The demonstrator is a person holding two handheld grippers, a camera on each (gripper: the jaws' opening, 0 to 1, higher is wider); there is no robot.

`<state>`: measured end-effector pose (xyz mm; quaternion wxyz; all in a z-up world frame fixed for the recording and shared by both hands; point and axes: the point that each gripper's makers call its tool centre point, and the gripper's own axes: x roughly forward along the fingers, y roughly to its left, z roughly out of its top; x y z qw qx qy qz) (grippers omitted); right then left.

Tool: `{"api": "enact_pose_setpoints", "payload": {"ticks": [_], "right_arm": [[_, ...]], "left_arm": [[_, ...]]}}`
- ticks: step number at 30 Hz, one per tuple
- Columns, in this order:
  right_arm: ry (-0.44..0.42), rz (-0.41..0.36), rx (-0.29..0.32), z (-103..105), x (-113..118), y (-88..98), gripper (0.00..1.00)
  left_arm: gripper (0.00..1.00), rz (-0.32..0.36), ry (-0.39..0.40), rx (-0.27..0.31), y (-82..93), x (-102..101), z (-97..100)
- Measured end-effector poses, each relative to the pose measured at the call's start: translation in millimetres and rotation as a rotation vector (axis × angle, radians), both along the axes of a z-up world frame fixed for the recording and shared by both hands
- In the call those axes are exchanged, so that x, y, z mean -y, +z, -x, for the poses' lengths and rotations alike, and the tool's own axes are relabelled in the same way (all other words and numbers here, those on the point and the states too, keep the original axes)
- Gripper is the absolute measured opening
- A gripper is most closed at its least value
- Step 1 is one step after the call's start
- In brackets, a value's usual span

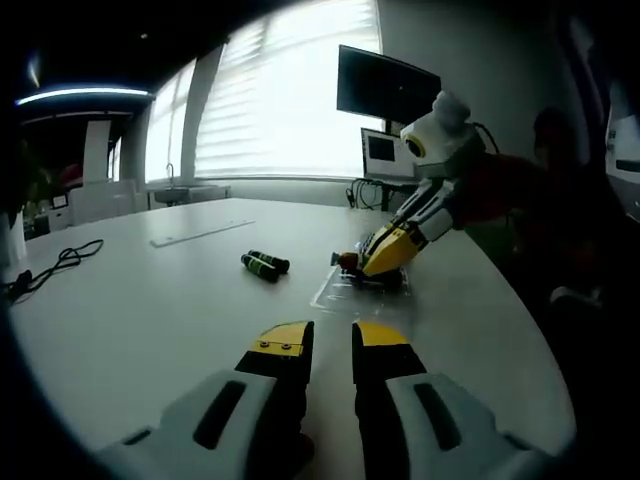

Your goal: Grip medicine bottles put into box

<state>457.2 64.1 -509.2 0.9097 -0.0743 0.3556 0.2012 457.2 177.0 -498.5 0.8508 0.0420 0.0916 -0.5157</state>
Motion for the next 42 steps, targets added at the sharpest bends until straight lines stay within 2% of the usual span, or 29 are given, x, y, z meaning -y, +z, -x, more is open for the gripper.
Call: {"api": "enact_pose_setpoints", "payload": {"ticks": [6, 13, 18, 26, 30, 33, 42], "right_arm": [[-0.027, -0.008, -0.026, 2, 0, -2.0, 0.07], [-0.052, -0.017, -0.026, 1, 0, -1.3, 0.08], [-0.040, -0.014, -0.031, 4, -2, -2.1, 0.08], [-0.026, -0.022, 0.018, 1, -2, 10.4, 0.07], [0.026, 0.026, 0.035, 4, 2, 14.3, 0.05], [0.094, 0.053, 0.025, 11, -2, 12.0, 0.05], [0.105, 0.031, -0.009, 14, -6, 7.5, 0.02]], "left_arm": [[0.10, 0.002, -0.002, 0.000, 0.6, 0, 0.4], [0.10, 0.001, -0.002, 0.000, 0.2, 0, 0.0], [0.10, 0.000, -0.004, -0.001, -0.2, 1, 0.6], [0.10, -0.001, -0.004, 0.000, -0.2, 0, 0.9], [0.10, -0.001, -0.004, 0.001, -0.1, 0, 1.0], [0.10, 0.004, -0.004, -0.003, 0.7, 1, 1.3], [0.10, 0.007, -0.008, -0.012, -0.4, 2, 2.2]]}}
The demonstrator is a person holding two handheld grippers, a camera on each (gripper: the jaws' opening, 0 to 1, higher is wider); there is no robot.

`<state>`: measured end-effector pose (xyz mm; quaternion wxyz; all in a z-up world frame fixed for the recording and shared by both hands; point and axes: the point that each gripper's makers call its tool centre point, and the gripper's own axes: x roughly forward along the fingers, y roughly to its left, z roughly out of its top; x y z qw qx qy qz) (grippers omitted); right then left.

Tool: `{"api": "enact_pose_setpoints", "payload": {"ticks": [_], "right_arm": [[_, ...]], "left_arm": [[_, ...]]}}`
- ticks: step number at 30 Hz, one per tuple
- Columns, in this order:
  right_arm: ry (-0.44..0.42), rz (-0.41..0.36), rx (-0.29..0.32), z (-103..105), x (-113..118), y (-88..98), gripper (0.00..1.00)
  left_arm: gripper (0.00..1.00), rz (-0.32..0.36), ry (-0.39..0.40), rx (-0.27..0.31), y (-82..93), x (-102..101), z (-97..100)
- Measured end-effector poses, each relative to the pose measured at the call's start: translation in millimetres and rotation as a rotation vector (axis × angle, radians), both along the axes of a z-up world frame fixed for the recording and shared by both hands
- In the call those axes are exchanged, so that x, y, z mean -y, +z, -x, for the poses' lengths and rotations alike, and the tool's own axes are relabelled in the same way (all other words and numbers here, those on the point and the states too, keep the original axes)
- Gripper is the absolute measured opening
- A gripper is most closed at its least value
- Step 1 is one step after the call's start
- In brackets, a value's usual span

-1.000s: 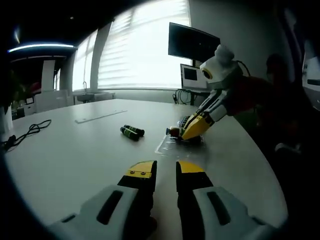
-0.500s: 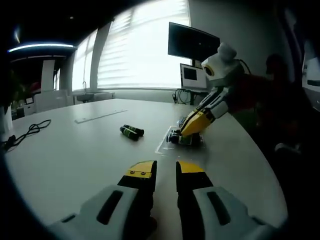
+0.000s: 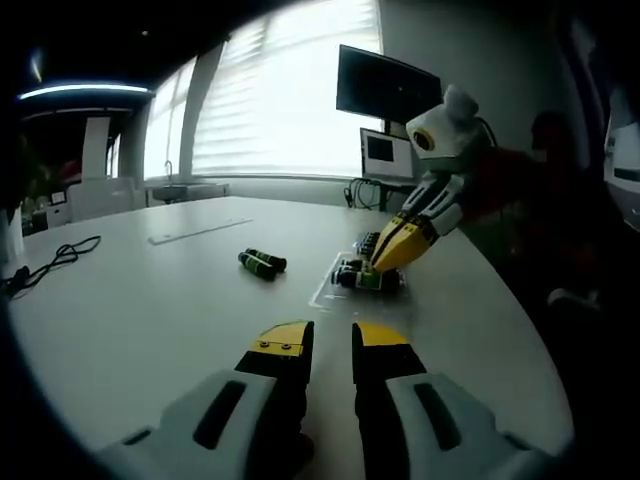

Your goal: Grip medicine bottles put into box

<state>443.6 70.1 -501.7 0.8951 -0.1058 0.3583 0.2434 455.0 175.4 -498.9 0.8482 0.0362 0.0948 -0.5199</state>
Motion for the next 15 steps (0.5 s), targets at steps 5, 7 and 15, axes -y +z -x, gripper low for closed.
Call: {"api": "enact_pose_setpoints", "payload": {"ticks": [5, 7, 15], "right_arm": [[0.018, 0.018, -0.005, 0.9, -3.1, 1.7, 0.01], [0.021, 0.032, -0.014, 2.1, -2.1, 0.4, 0.00], [0.028, 0.040, -0.055, 6.3, -0.4, -6.2, 0.01]], "left_arm": [[0.10, 0.000, -0.001, -0.001, -0.2, 0.0, 0.1], [0.10, -0.003, -0.002, -0.001, -0.9, 0.2, 0.3], [0.10, -0.004, -0.004, -0.001, -0.8, 0.6, 0.9]]}}
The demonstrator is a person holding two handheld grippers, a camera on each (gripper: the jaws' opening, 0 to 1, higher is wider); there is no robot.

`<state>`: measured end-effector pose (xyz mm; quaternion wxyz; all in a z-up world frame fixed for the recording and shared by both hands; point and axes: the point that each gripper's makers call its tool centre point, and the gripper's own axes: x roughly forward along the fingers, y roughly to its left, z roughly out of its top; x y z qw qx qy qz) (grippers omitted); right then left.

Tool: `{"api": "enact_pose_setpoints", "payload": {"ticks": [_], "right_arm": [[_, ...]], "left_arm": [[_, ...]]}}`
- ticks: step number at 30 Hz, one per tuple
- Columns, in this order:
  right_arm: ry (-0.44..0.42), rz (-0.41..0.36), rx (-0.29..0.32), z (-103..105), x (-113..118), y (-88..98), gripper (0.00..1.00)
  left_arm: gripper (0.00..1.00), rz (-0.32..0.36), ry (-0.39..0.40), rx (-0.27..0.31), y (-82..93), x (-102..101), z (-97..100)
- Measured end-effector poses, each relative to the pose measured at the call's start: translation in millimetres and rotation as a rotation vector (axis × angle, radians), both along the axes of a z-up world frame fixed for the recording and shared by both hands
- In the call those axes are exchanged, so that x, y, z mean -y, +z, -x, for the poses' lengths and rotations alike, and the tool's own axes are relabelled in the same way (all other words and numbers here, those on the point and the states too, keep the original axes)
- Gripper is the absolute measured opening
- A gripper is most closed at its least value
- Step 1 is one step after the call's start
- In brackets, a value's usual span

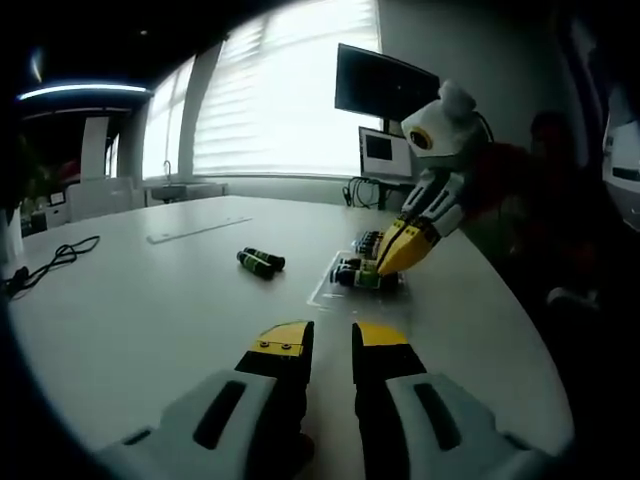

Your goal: Grip medicine bottles put into box

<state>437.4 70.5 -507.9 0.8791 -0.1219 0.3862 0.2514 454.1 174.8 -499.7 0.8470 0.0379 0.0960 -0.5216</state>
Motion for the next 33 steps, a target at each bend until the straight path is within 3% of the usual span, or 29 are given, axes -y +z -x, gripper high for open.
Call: {"api": "enact_pose_setpoints", "payload": {"ticks": [31, 32, 33], "right_arm": [[0.006, 0.027, -0.028, -3.0, -1.8, -2.7, 0.00], [0.004, 0.027, -0.031, -3.0, -1.8, -4.1, 0.00], [-0.052, 0.034, -0.018, -5.9, 2.5, -7.0, 0.00]], "left_arm": [[0.10, -0.007, 0.001, 0.001, -1.5, 0.0, -0.3], [0.10, -0.006, 0.000, 0.002, -1.3, 0.0, -0.2], [0.10, -0.006, 0.000, 0.003, -1.0, 0.0, -0.1]]}}
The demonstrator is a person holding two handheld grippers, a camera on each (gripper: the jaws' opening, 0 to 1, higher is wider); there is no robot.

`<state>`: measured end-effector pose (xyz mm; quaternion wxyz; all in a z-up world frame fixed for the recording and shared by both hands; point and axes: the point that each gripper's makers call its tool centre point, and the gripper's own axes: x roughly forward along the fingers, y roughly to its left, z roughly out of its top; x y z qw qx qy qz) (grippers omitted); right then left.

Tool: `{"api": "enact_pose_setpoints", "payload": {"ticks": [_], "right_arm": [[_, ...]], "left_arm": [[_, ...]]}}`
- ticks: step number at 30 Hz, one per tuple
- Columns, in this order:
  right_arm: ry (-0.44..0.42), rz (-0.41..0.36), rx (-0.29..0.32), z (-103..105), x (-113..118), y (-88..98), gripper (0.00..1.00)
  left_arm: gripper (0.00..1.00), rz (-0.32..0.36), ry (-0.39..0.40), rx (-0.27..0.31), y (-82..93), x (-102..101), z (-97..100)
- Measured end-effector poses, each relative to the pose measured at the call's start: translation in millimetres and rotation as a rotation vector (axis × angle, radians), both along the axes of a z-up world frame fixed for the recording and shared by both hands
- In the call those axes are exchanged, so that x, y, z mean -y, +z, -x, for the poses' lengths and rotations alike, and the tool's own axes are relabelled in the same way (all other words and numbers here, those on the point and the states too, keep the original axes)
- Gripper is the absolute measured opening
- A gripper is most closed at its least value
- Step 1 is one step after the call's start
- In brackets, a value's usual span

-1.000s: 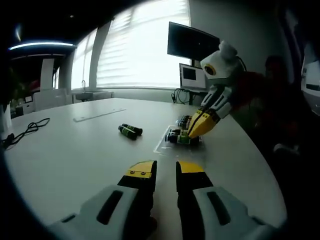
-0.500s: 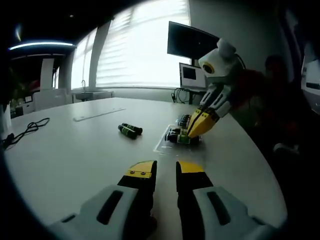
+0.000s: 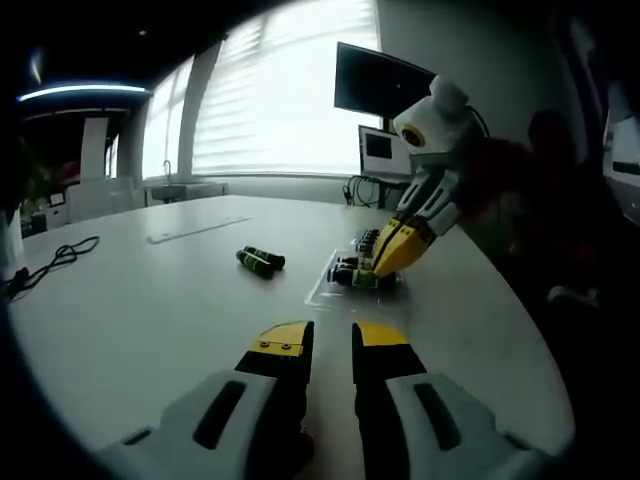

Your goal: Grip medicine bottles put into box

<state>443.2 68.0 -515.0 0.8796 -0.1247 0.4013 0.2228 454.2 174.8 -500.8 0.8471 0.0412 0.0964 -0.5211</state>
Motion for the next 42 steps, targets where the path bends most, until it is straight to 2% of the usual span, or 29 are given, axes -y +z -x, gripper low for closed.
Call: {"api": "enact_pose_setpoints", "payload": {"ticks": [2, 10, 15, 18, 22, 26, 36, 42], "right_arm": [[0.053, 0.002, -0.020, 3, -2, -0.8, 0.00], [0.047, 0.011, -0.006, 2, -6, -3.4, 0.00], [0.068, 0.055, 0.037, 3, -8, -1.5, 0.01], [0.044, 0.021, 0.070, 1, -9, 3.2, 0.00], [0.060, 0.039, 0.118, -2, -8, 10.1, 0.01], [0.053, 0.035, 0.154, -13, -4, 18.7, 0.09], [-0.051, -0.035, 0.224, -44, 11, 31.4, 0.09], [-0.069, -0.051, 0.252, -63, 12, 38.1, 0.10]], "left_arm": [[0.10, 0.001, -0.001, 0.001, 0.5, 0, 0.3], [0.10, -0.002, 0.000, 0.002, 0.0, 0, 0.3], [0.10, -0.005, 0.000, 0.005, -0.4, 0, 0.3], [0.10, -0.004, 0.001, 0.007, -0.1, 0, 0.0], [0.10, -0.004, 0.000, 0.004, -0.7, 0, 0.3], [0.10, -0.001, -0.005, 0.000, -0.8, 0, 1.5], [0.10, -0.004, -0.001, -0.002, -2.3, 0, 0.3], [0.10, -0.007, -0.001, -0.006, -3.7, 0, 0.3]]}}
